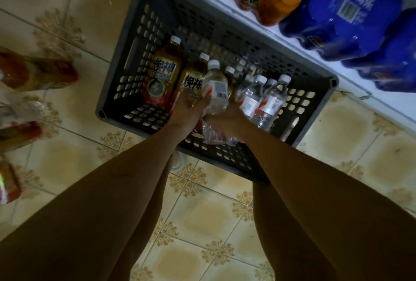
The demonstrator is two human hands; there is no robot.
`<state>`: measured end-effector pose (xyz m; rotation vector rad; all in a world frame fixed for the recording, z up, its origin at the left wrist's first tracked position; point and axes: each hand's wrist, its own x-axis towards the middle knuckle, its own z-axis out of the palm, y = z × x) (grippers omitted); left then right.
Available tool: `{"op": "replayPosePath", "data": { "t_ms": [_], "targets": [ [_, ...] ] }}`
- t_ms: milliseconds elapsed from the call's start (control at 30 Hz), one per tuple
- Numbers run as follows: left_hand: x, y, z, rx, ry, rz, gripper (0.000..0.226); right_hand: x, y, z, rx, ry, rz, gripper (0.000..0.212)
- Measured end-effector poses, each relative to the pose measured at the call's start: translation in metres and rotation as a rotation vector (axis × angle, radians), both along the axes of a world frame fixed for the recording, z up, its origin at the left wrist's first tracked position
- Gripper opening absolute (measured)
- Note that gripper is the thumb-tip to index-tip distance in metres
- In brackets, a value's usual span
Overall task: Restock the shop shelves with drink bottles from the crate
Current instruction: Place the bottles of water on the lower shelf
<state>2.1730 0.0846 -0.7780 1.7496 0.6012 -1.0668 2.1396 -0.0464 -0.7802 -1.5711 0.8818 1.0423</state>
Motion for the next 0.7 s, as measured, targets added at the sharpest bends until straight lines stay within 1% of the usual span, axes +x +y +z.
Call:
{"op": "replayPosePath", "data": {
  "t_ms": [67, 133, 200, 233, 267, 300, 367, 400, 433, 467, 500, 533, 567, 600, 633, 700],
  "targets": [
    [0.000, -0.012, 0.005, -0.045, 0.078, 0.161, 0.068, -0.008, 0.007, 0.012, -0.016, -0.106, 0.138, 0.051],
    [0.001, -0.021, 0.009, -0.029, 0.106, 0.279, 0.090, -0.014, 0.013, 0.021, 0.004, -0.148, 0.178, 0.069],
    [0.003, -0.026, 0.012, 0.017, 0.092, 0.339, 0.103, -0.015, 0.014, 0.030, 0.073, -0.157, 0.180, 0.086],
    [0.004, -0.027, 0.012, 0.034, 0.077, 0.348, 0.107, -0.011, 0.012, 0.035, 0.111, -0.165, 0.222, 0.087],
    [0.005, -0.027, 0.011, 0.044, 0.071, 0.355, 0.109, -0.008, 0.008, 0.037, 0.157, -0.138, 0.260, 0.080],
    [0.008, -0.025, 0.010, 0.053, 0.063, 0.355, 0.108, -0.001, 0.004, 0.041, 0.219, -0.118, 0.284, 0.066],
    [0.011, -0.020, 0.005, 0.073, 0.055, 0.369, 0.107, 0.008, -0.008, 0.044, 0.245, -0.061, 0.256, 0.018],
    [0.014, -0.018, 0.003, 0.068, 0.065, 0.373, 0.107, 0.008, -0.015, 0.038, 0.186, -0.036, 0.193, 0.014],
    [0.016, -0.016, 0.002, 0.051, 0.079, 0.370, 0.105, 0.008, -0.020, 0.036, 0.072, -0.030, 0.104, 0.021],
    [0.018, -0.016, 0.003, 0.020, 0.081, 0.365, 0.099, 0.001, -0.029, 0.025, -0.106, -0.033, 0.047, 0.023],
    [0.018, -0.015, 0.002, -0.003, 0.078, 0.351, 0.090, -0.007, -0.038, 0.018, -0.284, -0.018, 0.022, 0.028],
    [0.019, -0.015, -0.001, -0.019, 0.077, 0.336, 0.081, -0.015, -0.043, 0.010, -0.416, 0.044, 0.036, 0.041],
    [0.020, -0.016, -0.003, -0.035, 0.074, 0.322, 0.075, -0.024, -0.046, 0.002, -0.457, 0.154, 0.067, 0.055],
    [0.021, -0.016, -0.005, -0.047, 0.072, 0.309, 0.071, -0.033, -0.047, -0.008, -0.444, 0.237, 0.072, 0.064],
    [0.020, -0.016, -0.007, -0.064, 0.071, 0.291, 0.069, -0.040, -0.045, -0.016, -0.422, 0.272, 0.065, 0.069],
    [0.019, -0.016, -0.013, -0.092, 0.082, 0.253, 0.065, -0.047, -0.037, -0.027, -0.447, 0.261, 0.025, 0.068]
  ]
}}
